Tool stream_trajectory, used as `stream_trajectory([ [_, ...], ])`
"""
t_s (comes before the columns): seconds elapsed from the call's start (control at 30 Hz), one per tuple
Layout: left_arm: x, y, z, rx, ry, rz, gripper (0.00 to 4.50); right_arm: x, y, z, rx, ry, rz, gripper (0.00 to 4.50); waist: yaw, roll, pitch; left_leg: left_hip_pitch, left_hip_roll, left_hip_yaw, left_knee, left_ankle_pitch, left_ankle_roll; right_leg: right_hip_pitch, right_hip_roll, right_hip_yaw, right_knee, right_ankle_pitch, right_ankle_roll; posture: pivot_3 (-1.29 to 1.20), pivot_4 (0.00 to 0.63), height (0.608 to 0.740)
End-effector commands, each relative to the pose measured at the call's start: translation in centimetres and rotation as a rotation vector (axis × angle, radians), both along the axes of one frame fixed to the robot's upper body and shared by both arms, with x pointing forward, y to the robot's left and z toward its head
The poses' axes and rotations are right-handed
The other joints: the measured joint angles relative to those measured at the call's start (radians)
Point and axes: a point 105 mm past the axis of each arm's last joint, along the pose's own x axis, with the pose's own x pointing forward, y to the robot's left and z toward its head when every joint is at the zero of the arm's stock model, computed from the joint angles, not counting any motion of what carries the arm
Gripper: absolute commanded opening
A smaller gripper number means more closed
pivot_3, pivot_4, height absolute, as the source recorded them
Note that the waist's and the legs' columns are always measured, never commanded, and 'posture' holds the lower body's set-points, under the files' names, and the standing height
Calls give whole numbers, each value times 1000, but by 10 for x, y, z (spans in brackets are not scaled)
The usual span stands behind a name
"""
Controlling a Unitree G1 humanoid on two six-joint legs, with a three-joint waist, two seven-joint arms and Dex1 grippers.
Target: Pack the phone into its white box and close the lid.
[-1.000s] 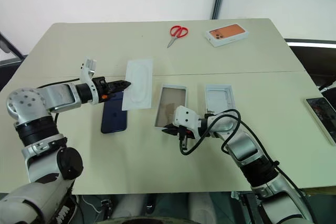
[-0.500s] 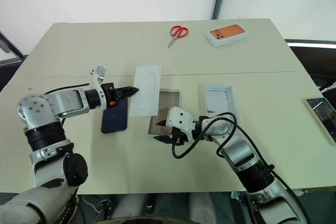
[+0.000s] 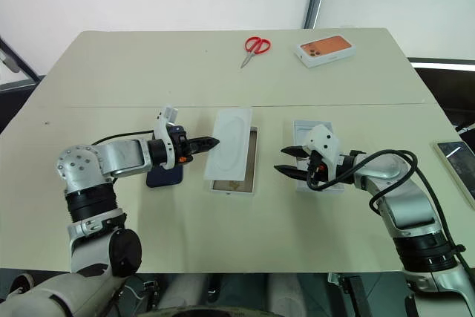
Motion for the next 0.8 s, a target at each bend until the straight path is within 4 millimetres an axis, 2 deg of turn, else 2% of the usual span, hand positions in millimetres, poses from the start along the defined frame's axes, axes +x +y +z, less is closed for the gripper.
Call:
stream_trajectory([
  [0.03,-4,-7,-5,35,6,-18,0,4,1,9,2,-76,-8,2367,0,0,0,0,0,0,0,0,0,0,0,0,0,0,0,0,150,740],
  [0.2,-12,-15,-1,15,-19,-87,0,2,4,2,1,-88,-7,2367,2,0,0,0,0,0,0,0,0,0,0,0,0,0,0,0,150,740],
  [0.3,-10,-14,-8,58,-2,-69,883,3,5,-1,2,-86,-13,2423,4,0,0,0,0,1,1,0,-1,0,0,0,0,0,0,0,150,740],
  [0.47,-8,-12,2,66,-46,-66,3275,4,3,-5,-5,-87,-25,2423,4,0,0,0,0,0,1,0,-1,1,0,0,0,0,0,0,150,740],
  [0.5,-6,-11,6,48,-51,-56,3626,4,3,-5,-6,-87,-24,2423,4,0,0,0,0,0,1,0,-1,1,0,0,0,0,0,0,150,740],
  [0.63,5,-6,26,-1,-117,-8,3626,6,4,-4,0,-94,-26,2423,4,0,0,0,0,0,1,0,-1,0,0,0,0,0,0,0,150,740],
  [0.8,9,-2,56,-63,-213,-6,3626,16,5,5,23,-128,-49,2423,2,0,0,0,0,1,1,1,-2,1,0,0,0,0,1,0,150,740],
])
